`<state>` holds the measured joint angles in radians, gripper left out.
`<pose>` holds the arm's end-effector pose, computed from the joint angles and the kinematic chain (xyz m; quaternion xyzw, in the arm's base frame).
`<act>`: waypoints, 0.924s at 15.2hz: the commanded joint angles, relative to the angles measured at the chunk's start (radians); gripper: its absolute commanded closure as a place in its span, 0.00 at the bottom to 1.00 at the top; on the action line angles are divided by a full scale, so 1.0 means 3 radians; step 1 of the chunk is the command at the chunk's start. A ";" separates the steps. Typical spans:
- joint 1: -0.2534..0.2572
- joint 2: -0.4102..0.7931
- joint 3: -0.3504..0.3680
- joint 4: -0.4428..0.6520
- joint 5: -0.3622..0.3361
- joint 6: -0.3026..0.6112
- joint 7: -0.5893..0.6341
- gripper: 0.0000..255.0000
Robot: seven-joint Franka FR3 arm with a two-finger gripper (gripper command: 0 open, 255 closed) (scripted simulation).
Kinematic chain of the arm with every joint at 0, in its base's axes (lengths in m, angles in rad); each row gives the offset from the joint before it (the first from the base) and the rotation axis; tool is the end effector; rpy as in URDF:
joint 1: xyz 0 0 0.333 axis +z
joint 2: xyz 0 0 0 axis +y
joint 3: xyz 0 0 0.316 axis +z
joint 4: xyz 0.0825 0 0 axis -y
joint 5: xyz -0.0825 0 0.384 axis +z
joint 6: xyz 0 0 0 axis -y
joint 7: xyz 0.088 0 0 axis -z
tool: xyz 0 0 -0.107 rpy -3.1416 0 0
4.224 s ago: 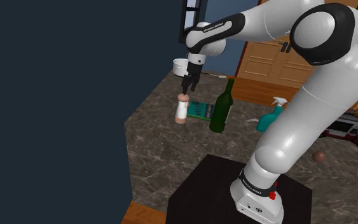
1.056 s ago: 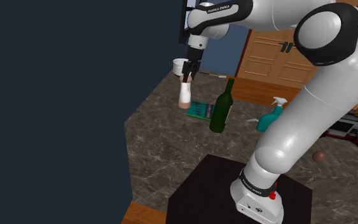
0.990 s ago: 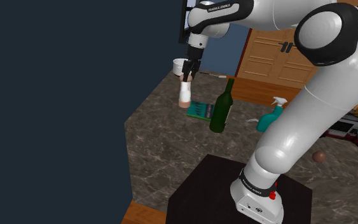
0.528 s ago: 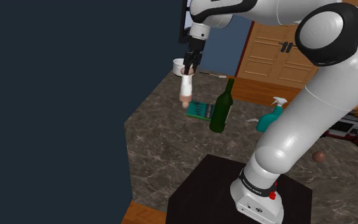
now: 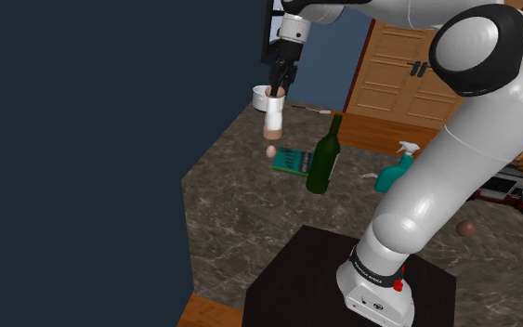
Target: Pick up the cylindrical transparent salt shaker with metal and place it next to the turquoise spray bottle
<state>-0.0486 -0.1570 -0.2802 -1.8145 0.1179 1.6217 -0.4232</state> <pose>0.4811 -0.1616 0.5948 -0.9955 -0.0449 -0.0099 0.0824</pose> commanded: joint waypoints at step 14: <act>-0.0005 0.0199 -0.0032 0.0900 0.0055 -0.0709 0.0046 1.00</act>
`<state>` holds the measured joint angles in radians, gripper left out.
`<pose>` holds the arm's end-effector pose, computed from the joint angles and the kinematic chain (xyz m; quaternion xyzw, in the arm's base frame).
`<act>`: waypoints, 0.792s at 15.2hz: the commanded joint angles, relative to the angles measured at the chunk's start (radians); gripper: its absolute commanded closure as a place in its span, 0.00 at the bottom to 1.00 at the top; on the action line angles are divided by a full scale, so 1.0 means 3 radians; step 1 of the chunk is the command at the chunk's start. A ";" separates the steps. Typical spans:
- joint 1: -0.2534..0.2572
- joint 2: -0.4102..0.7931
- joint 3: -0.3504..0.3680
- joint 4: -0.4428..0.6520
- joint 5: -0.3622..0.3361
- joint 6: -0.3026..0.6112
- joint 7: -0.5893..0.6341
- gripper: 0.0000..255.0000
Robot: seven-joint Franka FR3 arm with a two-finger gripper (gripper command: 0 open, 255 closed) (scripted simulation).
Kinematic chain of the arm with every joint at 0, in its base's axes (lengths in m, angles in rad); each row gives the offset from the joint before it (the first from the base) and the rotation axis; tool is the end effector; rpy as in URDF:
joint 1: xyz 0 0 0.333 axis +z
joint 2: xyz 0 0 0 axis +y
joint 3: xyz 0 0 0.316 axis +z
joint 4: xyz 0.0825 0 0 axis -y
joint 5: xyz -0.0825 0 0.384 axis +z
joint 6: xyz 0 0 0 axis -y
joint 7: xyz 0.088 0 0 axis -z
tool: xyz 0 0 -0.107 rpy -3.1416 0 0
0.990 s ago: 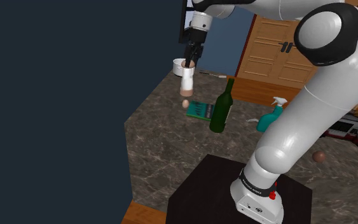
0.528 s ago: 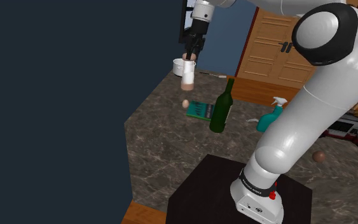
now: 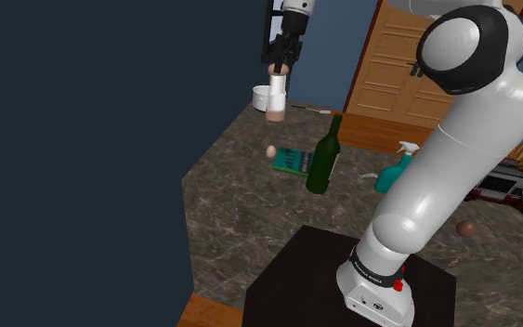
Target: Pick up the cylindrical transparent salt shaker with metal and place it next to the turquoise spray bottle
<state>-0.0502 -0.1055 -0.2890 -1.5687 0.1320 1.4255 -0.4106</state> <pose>0.4802 -0.1627 0.6681 -0.9955 -0.0448 -0.0100 0.0825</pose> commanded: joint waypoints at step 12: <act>-0.0102 -0.0334 -0.0104 0.0048 -0.0117 -0.0393 -0.0166 1.00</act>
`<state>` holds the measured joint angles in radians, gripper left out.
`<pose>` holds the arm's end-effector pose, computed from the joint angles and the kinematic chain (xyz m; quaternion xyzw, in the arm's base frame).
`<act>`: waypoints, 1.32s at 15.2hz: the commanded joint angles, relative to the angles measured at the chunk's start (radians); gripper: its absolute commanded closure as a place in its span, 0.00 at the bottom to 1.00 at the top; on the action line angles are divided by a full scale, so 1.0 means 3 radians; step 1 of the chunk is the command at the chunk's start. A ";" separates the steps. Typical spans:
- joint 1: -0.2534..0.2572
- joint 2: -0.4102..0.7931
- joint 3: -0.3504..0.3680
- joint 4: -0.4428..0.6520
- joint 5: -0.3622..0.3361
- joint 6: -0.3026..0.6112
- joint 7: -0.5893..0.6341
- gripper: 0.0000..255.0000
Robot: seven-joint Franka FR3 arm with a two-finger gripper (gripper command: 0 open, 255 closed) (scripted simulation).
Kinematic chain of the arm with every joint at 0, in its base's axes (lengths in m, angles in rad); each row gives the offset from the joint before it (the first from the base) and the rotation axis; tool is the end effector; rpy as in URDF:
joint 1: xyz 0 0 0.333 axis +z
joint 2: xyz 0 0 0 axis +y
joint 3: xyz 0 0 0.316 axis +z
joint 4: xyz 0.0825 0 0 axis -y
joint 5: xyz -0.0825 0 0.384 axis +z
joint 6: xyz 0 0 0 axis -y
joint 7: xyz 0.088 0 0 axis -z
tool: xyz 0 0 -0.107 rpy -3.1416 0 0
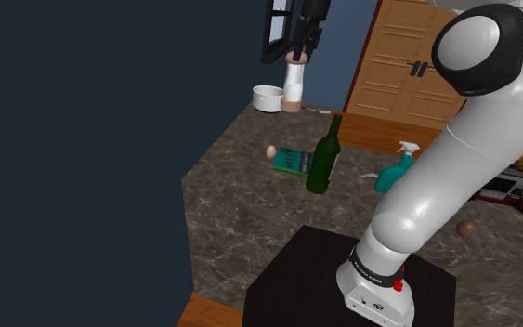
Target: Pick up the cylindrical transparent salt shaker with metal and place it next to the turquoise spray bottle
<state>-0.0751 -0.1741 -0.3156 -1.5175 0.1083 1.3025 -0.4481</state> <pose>0.4316 -0.1827 0.7119 -0.9956 -0.0445 -0.0100 0.0824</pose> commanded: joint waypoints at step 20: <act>-0.0492 -0.1524 -0.0586 -0.1004 -0.0871 -0.0468 -0.1051 1.00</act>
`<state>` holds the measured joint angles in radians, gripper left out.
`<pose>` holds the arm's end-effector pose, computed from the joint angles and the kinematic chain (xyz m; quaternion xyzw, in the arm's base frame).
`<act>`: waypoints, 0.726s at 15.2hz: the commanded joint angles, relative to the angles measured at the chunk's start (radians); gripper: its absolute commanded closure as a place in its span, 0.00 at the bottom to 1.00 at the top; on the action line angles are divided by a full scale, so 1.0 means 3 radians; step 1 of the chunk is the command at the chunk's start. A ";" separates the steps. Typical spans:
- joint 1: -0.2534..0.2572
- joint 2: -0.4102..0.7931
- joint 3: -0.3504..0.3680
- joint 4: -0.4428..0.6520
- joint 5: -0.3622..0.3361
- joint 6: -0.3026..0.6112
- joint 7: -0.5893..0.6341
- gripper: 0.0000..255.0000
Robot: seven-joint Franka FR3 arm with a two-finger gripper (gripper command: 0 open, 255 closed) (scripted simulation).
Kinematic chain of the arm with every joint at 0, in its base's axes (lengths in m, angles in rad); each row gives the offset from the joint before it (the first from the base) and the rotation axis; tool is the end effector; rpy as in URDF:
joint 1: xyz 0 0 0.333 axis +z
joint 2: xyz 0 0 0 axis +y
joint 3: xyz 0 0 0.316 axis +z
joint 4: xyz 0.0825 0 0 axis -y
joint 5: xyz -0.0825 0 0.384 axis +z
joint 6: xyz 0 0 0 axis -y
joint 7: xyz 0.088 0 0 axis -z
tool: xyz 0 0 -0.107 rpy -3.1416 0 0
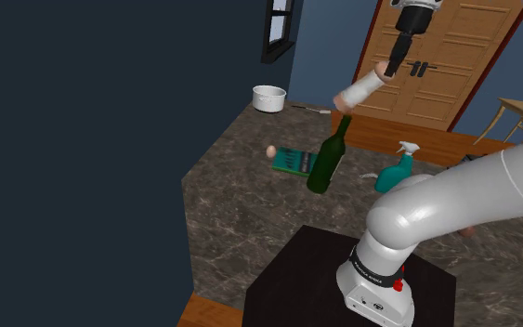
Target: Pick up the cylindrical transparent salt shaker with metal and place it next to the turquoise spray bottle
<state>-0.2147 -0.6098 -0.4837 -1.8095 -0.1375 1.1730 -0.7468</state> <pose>0.1900 -0.2876 0.7107 -0.9956 -0.0443 -0.0102 0.0822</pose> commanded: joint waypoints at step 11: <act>-0.0176 -0.0391 -0.0561 0.0164 -0.0646 -0.0389 -0.0860 1.00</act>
<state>-0.2691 -0.7297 -0.6322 -1.7791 -0.3151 1.0659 -0.9780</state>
